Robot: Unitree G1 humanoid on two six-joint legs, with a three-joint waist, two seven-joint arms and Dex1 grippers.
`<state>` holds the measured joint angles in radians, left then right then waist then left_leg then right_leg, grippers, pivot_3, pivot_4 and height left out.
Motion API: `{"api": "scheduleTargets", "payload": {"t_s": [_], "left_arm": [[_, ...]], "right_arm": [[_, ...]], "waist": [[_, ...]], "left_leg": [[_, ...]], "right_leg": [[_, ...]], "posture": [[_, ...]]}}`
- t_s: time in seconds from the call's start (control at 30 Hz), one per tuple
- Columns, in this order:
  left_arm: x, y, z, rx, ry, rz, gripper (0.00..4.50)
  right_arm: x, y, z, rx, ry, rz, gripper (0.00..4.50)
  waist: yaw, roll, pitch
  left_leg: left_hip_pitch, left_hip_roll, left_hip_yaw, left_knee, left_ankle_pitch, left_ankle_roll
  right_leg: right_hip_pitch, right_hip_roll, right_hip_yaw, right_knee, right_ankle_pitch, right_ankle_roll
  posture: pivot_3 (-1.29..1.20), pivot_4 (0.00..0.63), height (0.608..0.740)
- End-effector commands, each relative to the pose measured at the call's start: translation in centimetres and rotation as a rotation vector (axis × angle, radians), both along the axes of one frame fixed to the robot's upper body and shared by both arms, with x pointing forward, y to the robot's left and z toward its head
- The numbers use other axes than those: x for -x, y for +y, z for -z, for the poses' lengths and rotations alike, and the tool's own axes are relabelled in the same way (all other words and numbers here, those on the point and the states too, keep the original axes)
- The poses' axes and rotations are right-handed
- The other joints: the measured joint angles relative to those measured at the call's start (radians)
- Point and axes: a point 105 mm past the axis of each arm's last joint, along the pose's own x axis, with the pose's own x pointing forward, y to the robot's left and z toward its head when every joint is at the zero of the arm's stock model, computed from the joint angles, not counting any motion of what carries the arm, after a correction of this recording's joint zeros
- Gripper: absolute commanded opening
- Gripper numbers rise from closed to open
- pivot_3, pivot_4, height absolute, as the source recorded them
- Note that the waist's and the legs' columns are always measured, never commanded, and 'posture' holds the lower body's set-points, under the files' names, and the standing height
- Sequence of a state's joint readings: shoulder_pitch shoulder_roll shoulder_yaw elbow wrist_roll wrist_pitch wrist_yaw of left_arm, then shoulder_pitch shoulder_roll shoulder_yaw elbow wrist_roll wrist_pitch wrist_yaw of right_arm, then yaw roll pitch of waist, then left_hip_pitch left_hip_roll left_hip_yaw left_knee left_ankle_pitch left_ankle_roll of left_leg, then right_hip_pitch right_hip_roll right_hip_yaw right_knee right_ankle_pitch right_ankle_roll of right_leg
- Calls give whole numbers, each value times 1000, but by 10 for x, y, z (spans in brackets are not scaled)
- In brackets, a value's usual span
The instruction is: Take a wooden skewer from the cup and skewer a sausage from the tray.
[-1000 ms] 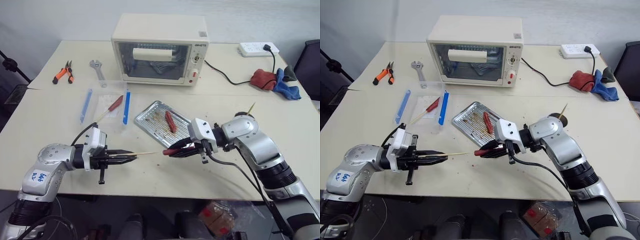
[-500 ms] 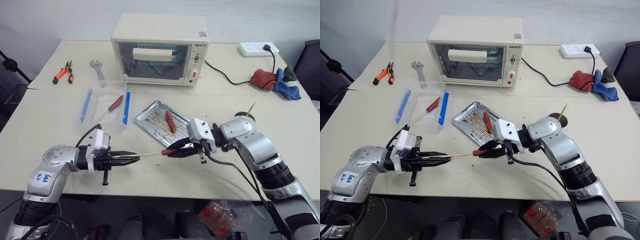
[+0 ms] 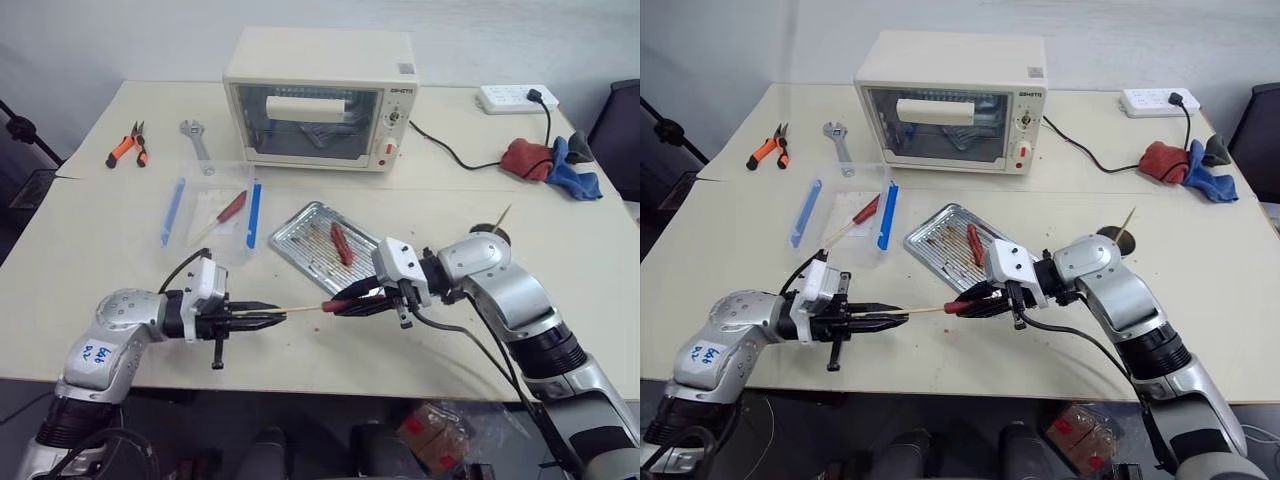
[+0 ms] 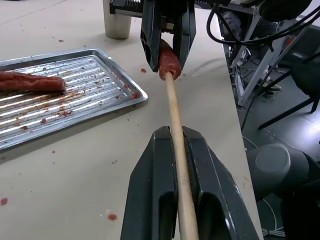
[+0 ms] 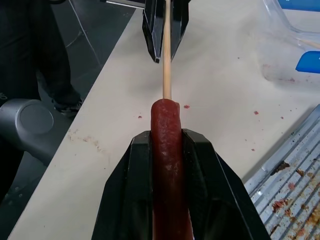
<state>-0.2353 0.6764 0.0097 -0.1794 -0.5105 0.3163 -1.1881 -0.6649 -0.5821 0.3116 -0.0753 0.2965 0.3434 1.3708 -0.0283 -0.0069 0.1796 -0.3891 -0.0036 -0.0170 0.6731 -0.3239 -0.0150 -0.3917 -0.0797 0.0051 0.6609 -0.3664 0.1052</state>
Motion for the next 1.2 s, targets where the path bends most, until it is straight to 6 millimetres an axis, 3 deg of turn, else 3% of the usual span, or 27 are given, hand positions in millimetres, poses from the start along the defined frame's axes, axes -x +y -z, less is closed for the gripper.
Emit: {"api": "scheduleTargets", "payload": {"t_s": [0.03, 0.43, 0.6, 0.67, 1.03, 1.2], "left_arm": [[-4, -14, -2, 12, -18, 17, 0], [-5, -49, -1, 64, -21, 79, 0], [-6, -42, -3, 64, -29, 53, 0], [-6, -30, -4, 55, -33, 24, 0], [2, 10, -12, 112, -60, -150, 0], [-11, 39, -42, 386, -103, -459, 0]], "right_arm": [[7, 14, -14, -12, -62, -53, 821], [15, 36, -17, -32, -62, -99, 821], [15, 25, -17, -30, -42, -83, 821], [11, 15, -21, -40, -31, -35, 821], [19, -28, -53, -190, -51, 80, 4476], [26, -75, -40, -312, -126, 258, 4476]], "waist": [[0, 0, 0], [0, 0, 0], [0, 0, 0], [0, 0, 0], [3, 0, 0], [26, -1, 0]], "left_leg": [[0, 0, 0, 0, 0, 0], [0, 0, 0, 3, 0, 0], [-1, 0, -1, 3, 0, 0], [-1, 0, -1, 3, 0, 0], [-1, 0, -1, 2, -1, 1], [-1, 0, -1, 3, -2, 3]], "right_leg": [[0, 0, 0, 0, 0, 0], [0, 0, 0, 1, 0, 0], [0, 0, 0, 1, 0, 0], [0, 0, 0, 1, 0, 0], [0, -1, 0, -1, 0, 0], [2, -1, 0, -2, 0, 0]], "posture": [[0, 150, 740], [0, 150, 740], [0, 150, 740], [0, 150, 740], [0, 150, 740], [0, 150, 740]]}}
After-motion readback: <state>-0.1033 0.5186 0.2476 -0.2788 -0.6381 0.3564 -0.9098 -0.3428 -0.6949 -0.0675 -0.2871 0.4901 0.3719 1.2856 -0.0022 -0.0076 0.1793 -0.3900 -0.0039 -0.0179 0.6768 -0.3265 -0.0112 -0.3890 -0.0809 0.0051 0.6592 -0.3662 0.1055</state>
